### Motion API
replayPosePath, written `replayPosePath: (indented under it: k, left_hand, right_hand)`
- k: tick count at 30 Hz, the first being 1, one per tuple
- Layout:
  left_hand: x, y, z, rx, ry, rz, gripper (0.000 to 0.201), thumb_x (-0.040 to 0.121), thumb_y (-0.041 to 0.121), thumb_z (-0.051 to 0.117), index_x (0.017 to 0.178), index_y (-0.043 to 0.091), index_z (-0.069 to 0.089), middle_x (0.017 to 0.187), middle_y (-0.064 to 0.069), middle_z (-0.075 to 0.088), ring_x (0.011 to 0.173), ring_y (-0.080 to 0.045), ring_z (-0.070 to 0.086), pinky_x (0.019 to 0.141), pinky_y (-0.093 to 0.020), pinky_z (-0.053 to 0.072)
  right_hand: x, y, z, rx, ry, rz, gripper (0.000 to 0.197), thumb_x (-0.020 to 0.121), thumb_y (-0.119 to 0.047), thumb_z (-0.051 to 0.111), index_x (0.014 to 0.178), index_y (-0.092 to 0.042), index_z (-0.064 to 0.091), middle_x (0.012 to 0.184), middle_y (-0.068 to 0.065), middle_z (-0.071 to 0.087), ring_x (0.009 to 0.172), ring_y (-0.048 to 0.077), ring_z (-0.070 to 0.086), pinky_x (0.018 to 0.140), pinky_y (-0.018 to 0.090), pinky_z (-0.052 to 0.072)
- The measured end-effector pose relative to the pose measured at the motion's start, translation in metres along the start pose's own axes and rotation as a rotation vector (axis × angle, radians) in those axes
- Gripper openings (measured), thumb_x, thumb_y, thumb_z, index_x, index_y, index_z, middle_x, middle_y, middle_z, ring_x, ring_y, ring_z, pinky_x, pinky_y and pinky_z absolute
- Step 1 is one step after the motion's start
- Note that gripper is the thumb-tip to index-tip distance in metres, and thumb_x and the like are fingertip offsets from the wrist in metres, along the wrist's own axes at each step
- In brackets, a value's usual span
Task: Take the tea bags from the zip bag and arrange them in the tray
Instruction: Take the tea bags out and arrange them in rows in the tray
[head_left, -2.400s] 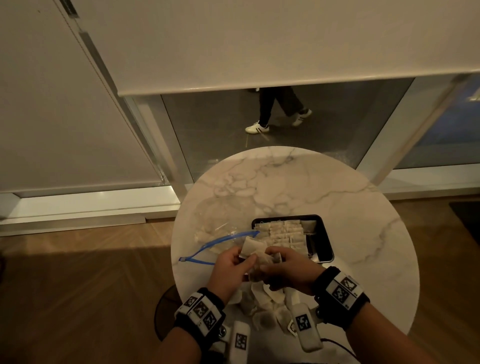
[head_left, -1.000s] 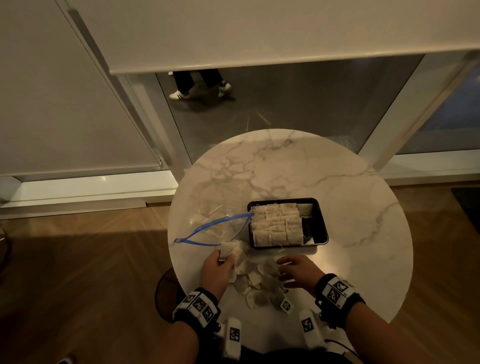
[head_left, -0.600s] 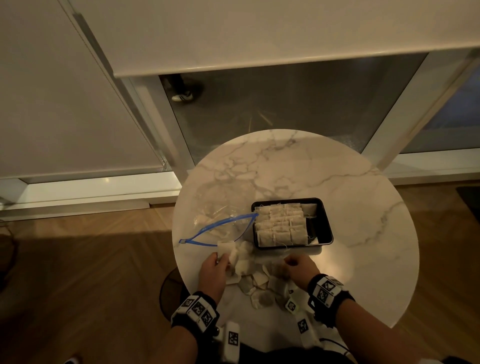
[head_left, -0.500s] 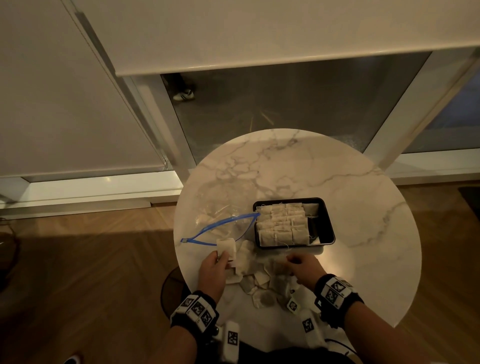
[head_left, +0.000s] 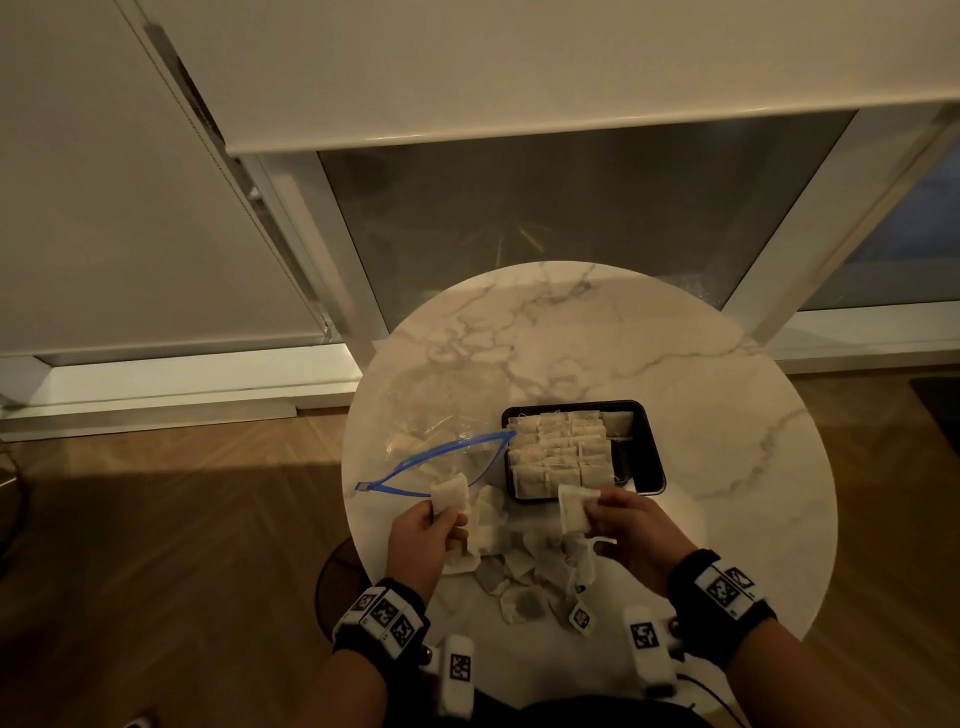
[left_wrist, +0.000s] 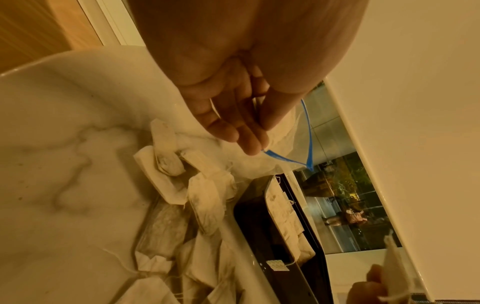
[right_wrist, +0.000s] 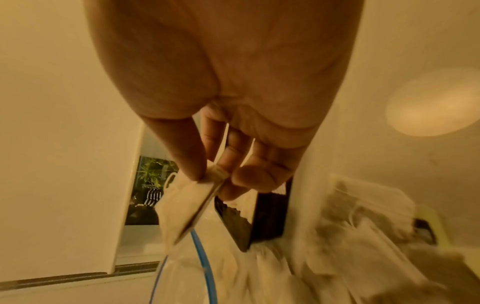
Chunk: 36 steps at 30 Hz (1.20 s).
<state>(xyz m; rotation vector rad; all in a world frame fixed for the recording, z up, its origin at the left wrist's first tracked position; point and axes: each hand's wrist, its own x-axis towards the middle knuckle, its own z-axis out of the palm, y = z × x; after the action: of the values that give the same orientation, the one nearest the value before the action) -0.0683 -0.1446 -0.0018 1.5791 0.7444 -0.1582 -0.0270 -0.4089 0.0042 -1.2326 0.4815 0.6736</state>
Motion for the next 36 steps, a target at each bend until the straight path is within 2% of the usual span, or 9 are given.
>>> replayPosePath:
  k: [3, 7, 10, 14, 17, 21, 28, 33, 36]
  left_hand:
    - [0.001, 0.001, 0.002, -0.04, -0.015, -0.035, 0.014, 0.099, 0.009, 0.055, 0.096, 0.005, 0.068, 0.083, -0.014, 0.071, 0.071, -0.022, 0.066, 0.071, -0.036, 0.054]
    - [0.001, 0.007, 0.01, -0.084, -0.046, -0.057, 0.014, 0.1, 0.009, 0.053, 0.103, 0.008, 0.066, 0.084, -0.013, 0.069, 0.068, -0.02, 0.062, 0.062, -0.029, 0.05]
    - [0.001, 0.01, 0.018, -0.045, -0.067, -0.024, 0.014, 0.1, 0.011, 0.052, 0.104, 0.01, 0.066, 0.089, -0.013, 0.07, 0.071, -0.02, 0.062, 0.064, -0.032, 0.049]
    - [0.004, 0.013, 0.026, 0.002, -0.084, 0.012, 0.014, 0.1, 0.013, 0.054, 0.103, 0.013, 0.067, 0.088, -0.011, 0.072, 0.073, -0.021, 0.064, 0.063, -0.034, 0.049]
    - [0.007, 0.016, 0.033, 0.009, -0.101, 0.02, 0.014, 0.1, 0.013, 0.054, 0.102, 0.017, 0.067, 0.088, -0.009, 0.072, 0.073, -0.021, 0.064, 0.064, -0.033, 0.048]
    - [0.009, 0.019, 0.039, 0.015, -0.103, 0.038, 0.015, 0.1, 0.014, 0.053, 0.104, 0.019, 0.067, 0.089, -0.009, 0.073, 0.073, -0.02, 0.064, 0.067, -0.034, 0.05]
    - [0.013, 0.018, 0.048, 0.029, -0.071, 0.05, 0.016, 0.1, 0.014, 0.054, 0.102, 0.019, 0.069, 0.088, -0.007, 0.074, 0.072, -0.019, 0.064, 0.064, -0.03, 0.049]
    - [0.015, 0.017, 0.052, 0.02, -0.052, 0.037, 0.016, 0.1, 0.014, 0.054, 0.103, 0.018, 0.069, 0.088, -0.007, 0.074, 0.072, -0.019, 0.063, 0.062, -0.028, 0.048]
    - [0.014, 0.018, 0.053, 0.023, -0.048, 0.045, 0.015, 0.1, 0.014, 0.054, 0.102, 0.019, 0.069, 0.087, -0.005, 0.075, 0.072, -0.018, 0.064, 0.063, -0.028, 0.047]
  right_hand:
    - [0.001, -0.018, -0.008, -0.132, 0.098, -0.132, 0.01, 0.09, -0.003, 0.06, 0.097, -0.005, 0.067, 0.08, 0.009, 0.066, 0.072, 0.021, 0.06, 0.061, 0.032, 0.045]
    - [0.004, -0.043, -0.019, -0.359, 0.315, -0.372, 0.012, 0.092, -0.004, 0.062, 0.093, -0.013, 0.07, 0.084, 0.006, 0.072, 0.074, 0.022, 0.065, 0.061, 0.032, 0.053]
    - [0.007, -0.063, -0.03, -0.507, 0.435, -0.47, 0.015, 0.092, -0.006, 0.062, 0.091, -0.02, 0.068, 0.087, 0.004, 0.069, 0.074, 0.023, 0.066, 0.06, 0.029, 0.055]
    - [0.026, -0.084, -0.048, -0.705, 0.48, -0.42, 0.019, 0.088, -0.005, 0.066, 0.091, -0.023, 0.069, 0.088, 0.003, 0.068, 0.079, 0.02, 0.067, 0.066, 0.026, 0.053]
    - [0.043, -0.096, -0.054, -0.947, 0.477, -0.388, 0.02, 0.088, -0.005, 0.065, 0.101, -0.019, 0.071, 0.096, 0.005, 0.069, 0.09, 0.023, 0.066, 0.078, 0.028, 0.051]
    - [0.062, -0.111, -0.051, -1.26, 0.409, -0.338, 0.025, 0.089, -0.002, 0.058, 0.106, -0.015, 0.072, 0.108, 0.01, 0.068, 0.096, 0.026, 0.063, 0.081, 0.029, 0.051]
    - [0.081, -0.138, -0.034, -1.617, 0.256, -0.163, 0.027, 0.089, -0.015, 0.06, 0.114, -0.011, 0.069, 0.116, 0.013, 0.064, 0.106, 0.029, 0.061, 0.092, 0.035, 0.051]
    - [0.099, -0.132, -0.031, -1.798, 0.214, -0.122, 0.029, 0.086, -0.045, 0.064, 0.108, -0.025, 0.065, 0.11, 0.005, 0.063, 0.096, 0.025, 0.062, 0.08, 0.033, 0.053]
    - [0.105, -0.128, -0.03, -1.869, 0.215, -0.137, 0.026, 0.083, -0.047, 0.066, 0.098, -0.025, 0.067, 0.104, 0.005, 0.065, 0.091, 0.025, 0.062, 0.073, 0.032, 0.051]
